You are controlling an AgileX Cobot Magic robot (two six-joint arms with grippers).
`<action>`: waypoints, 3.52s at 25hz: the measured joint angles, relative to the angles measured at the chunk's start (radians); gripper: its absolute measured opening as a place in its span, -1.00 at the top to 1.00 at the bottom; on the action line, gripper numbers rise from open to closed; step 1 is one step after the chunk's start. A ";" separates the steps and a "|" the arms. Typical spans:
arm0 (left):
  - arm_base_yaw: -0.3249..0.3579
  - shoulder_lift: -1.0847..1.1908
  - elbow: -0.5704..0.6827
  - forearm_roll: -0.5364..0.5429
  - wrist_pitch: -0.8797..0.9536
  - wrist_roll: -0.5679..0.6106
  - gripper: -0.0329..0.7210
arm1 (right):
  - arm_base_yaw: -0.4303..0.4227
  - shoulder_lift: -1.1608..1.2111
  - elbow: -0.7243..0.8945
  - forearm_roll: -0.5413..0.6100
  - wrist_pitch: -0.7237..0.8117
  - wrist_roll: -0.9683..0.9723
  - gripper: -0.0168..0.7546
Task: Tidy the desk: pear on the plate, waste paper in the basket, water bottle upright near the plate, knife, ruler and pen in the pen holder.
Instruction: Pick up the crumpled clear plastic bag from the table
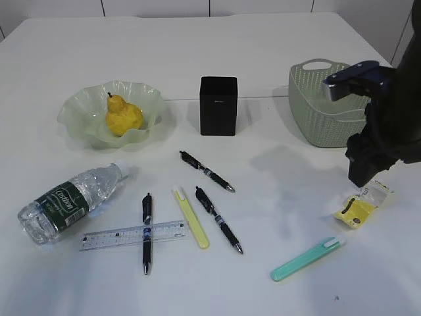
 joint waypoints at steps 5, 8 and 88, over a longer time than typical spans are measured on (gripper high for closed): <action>0.000 0.000 0.000 0.000 0.000 0.000 -0.34 | 0.000 0.090 0.000 -0.057 -0.032 -0.040 -0.33; 0.000 0.000 0.000 0.000 0.000 0.000 -0.33 | 0.000 0.128 0.000 -0.106 -0.053 -0.044 -0.33; 0.000 0.000 0.000 0.004 0.019 0.000 -0.29 | -0.023 0.317 -0.006 -0.151 -0.205 -0.032 -0.33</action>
